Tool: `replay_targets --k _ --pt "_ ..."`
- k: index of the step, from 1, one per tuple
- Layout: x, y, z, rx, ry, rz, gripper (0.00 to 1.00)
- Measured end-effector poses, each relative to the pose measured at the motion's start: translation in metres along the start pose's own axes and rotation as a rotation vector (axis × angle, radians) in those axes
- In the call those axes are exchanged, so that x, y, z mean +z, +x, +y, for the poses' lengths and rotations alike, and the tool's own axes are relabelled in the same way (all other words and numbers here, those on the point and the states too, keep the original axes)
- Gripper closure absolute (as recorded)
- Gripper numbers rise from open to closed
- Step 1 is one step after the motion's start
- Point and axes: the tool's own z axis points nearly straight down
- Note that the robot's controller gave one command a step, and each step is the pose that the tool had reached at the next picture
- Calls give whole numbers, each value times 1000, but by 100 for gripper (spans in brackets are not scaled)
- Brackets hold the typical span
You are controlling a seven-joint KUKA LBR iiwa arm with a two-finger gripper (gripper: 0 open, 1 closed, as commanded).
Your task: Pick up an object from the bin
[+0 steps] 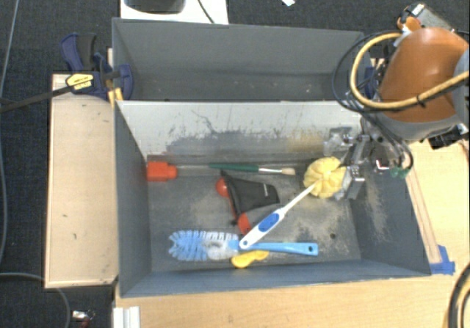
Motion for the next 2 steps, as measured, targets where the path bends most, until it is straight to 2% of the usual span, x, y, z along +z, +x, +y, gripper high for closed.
replay_targets --k 1,2 --pt "-4 -2 0 -2 1 -8 0" --pt "64 4 26 168 0 -10 0"
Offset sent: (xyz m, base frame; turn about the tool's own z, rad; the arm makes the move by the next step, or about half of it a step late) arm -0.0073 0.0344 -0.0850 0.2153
